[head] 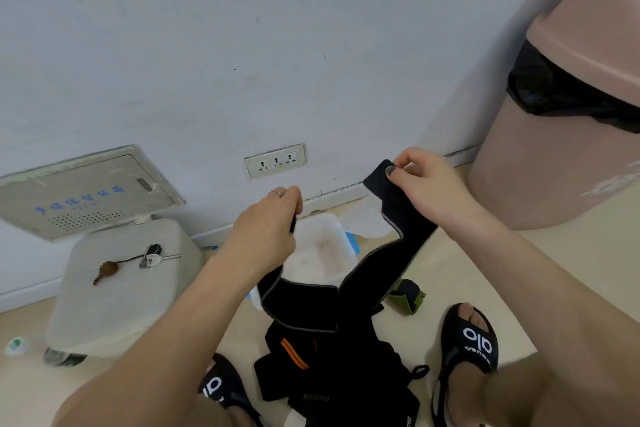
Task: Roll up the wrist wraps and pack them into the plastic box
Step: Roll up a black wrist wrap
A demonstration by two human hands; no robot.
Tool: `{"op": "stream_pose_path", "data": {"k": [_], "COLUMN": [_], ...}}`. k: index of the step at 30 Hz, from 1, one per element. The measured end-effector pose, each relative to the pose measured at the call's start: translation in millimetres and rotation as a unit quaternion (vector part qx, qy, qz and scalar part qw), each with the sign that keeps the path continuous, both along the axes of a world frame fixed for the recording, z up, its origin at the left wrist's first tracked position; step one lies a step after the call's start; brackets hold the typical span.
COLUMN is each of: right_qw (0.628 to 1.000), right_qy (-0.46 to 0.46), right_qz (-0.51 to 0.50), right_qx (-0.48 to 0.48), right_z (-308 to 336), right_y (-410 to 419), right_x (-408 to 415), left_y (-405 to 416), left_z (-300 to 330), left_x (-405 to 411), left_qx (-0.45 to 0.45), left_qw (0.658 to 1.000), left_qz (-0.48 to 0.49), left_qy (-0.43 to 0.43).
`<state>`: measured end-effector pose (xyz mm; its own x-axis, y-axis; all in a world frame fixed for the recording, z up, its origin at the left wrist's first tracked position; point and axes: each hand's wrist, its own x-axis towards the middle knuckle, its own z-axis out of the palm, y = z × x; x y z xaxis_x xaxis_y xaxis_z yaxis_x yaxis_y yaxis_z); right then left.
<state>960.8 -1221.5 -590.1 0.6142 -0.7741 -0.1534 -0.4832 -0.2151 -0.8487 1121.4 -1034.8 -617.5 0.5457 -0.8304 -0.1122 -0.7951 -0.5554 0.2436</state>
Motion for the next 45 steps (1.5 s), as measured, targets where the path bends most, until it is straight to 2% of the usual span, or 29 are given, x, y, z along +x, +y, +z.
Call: {"op": "stream_pose_path", "data": {"k": [2,4,7,9,11,13,15,17,20,23,25,29,33,37,42,45], "right_qw": [0.985,0.979,0.989,0.993,0.998,0.992,0.986,0.988,0.986,0.967,0.953,0.925,0.900,0.915,0.896,0.903], "right_qy": [0.055,0.022,-0.096,-0.103,-0.033,0.040,0.077,0.074,0.013,-0.032,-0.049,-0.067,-0.098,-0.083,-0.088,-0.090], "right_qz": [0.007,-0.019,-0.069,-0.049,0.039,0.121,0.145,0.132,0.083,0.068,0.061,0.075,0.088,0.084,0.108,0.097], "right_qx": [-0.163,-0.202,-0.087,-0.032,-0.035,-0.024,-0.004,0.026,0.141,0.243,0.291,0.365,0.415,0.387,0.421,0.408], "right_z": [-6.2,-6.8,-4.3,-6.9,-12.2,-13.7,-12.9,-12.1,-8.2,-4.0,-1.5,2.6,2.9,-0.1,3.6,1.6], "right_y": [-3.7,-7.3,-8.0,-2.0,6.3,14.3,18.5,17.8,14.3,16.3,18.4,21.6,23.7,22.5,23.8,23.7], "right_x": [-3.6,-5.5,0.5,6.5,9.2,9.6,8.6,6.8,3.7,3.0,4.0,5.7,7.4,8.2,4.4,5.4], "left_y": [4.1,5.5,3.2,-0.2,-6.1,-10.9,-12.5,-11.2,-7.8,-8.1,-10.1,-12.0,-10.9,-10.0,-9.1,-7.7], "left_z": [-4.8,-11.2,-21.2,-27.1,-30.6,-28.3,-21.1,-11.5,-1.0,7.8,12.3,18.1,20.8,19.9,21.0,22.5], "left_x": [4.2,3.4,-12.4,-28.3,-36.8,-33.8,-25.6,-17.8,-12.1,-17.2,-21.0,-25.9,-30.4,-30.4,-28.8,-31.1], "left_qx": [0.074,0.135,0.187,0.197,0.153,0.060,-0.031,-0.100,-0.191,-0.265,-0.301,-0.348,-0.355,-0.354,-0.359,-0.356], "left_qw": [0.996,0.988,0.974,0.968,0.977,0.992,0.995,0.989,0.962,0.910,0.884,0.856,0.851,0.859,0.866,0.872], "left_qz": [-0.025,-0.057,-0.114,-0.145,-0.147,-0.108,-0.052,0.004,0.055,0.075,0.091,0.104,0.102,0.101,0.109,0.089], "left_qy": [-0.038,-0.044,-0.059,-0.063,-0.038,0.022,0.078,0.111,0.188,0.311,0.346,0.368,0.373,0.355,0.330,0.323]}}
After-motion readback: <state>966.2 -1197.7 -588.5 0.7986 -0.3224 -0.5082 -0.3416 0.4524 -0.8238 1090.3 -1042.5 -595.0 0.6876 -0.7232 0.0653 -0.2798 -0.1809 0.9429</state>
